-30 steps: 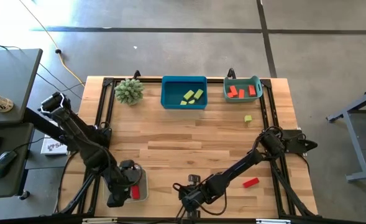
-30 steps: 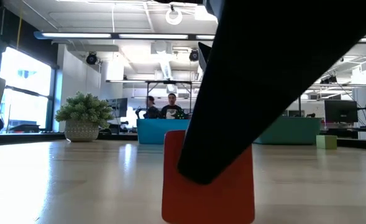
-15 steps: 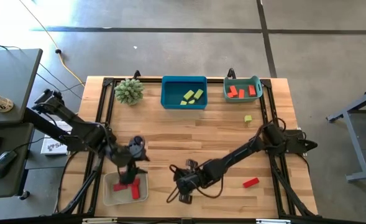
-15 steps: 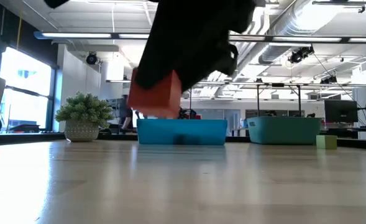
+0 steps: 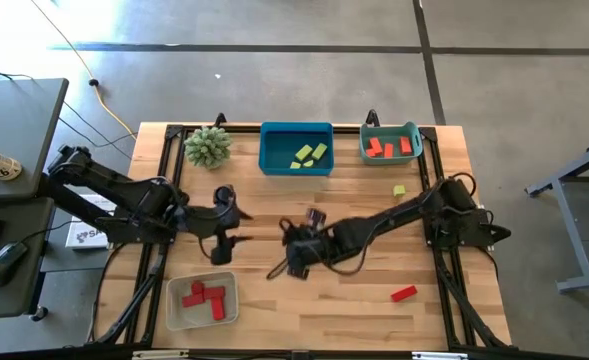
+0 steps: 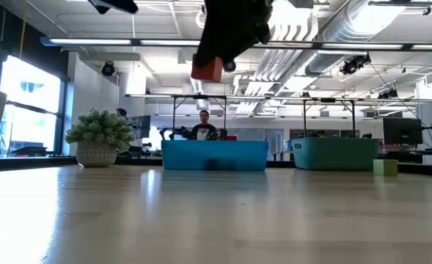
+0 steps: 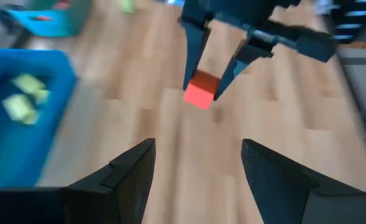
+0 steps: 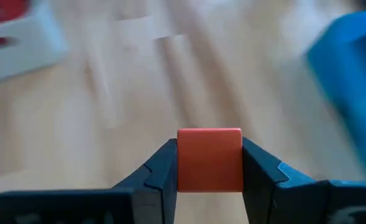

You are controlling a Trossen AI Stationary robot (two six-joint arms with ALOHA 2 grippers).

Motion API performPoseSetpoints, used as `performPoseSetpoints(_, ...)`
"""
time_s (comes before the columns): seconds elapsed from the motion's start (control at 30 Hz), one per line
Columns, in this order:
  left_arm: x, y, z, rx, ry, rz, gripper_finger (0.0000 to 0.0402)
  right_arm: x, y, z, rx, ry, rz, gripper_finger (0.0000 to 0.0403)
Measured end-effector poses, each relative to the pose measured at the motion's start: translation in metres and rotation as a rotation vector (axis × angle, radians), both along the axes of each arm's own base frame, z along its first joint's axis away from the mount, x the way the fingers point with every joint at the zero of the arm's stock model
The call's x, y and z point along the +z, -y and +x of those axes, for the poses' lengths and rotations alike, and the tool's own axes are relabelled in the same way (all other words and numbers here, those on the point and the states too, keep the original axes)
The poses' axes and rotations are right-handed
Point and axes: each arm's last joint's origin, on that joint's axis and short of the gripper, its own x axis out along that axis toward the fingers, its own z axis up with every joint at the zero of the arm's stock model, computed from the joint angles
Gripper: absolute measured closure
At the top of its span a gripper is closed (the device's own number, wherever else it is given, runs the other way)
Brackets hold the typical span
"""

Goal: Sort & place blocks by color
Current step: Put the orange block into the green bin

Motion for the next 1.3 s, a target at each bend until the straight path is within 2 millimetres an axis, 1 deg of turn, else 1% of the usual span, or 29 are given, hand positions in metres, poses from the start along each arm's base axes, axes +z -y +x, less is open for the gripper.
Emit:
performPoseSetpoints(0.1,0.001,-0.012,0.002,0.067,0.003,0.081,0.0174,0.012,0.025,-0.004,-0.021,-0.03,-0.098,0.0297)
performPoseSetpoints(0.27,0.001,-0.033,0.005,0.174,-0.006,0.18,0.0174,0.03,0.07,-0.011,-0.074,-0.079,-0.212,0.0297)
performPoseSetpoints(0.47,0.004,-0.061,0.008,0.302,0.018,0.199,0.0174,0.044,0.124,-0.023,-0.176,-0.147,-0.255,0.0297)
performPoseSetpoints(0.63,0.006,-0.084,0.007,0.374,0.016,0.231,0.0174,0.049,0.167,-0.038,-0.302,-0.233,-0.29,0.0297)
performPoseSetpoints(0.87,0.008,-0.111,0.004,0.488,0.025,0.237,0.0174,0.046,0.221,-0.063,-0.475,-0.383,-0.271,0.0297)
performPoseSetpoints(1.03,0.008,-0.124,0.0,0.548,0.02,0.238,0.0174,0.045,0.252,-0.08,-0.566,-0.457,-0.251,0.0297)
performPoseSetpoints(1.3,0.008,-0.14,-0.005,0.618,0.016,0.239,0.0174,0.045,0.286,-0.104,-0.711,-0.538,-0.243,0.0297)
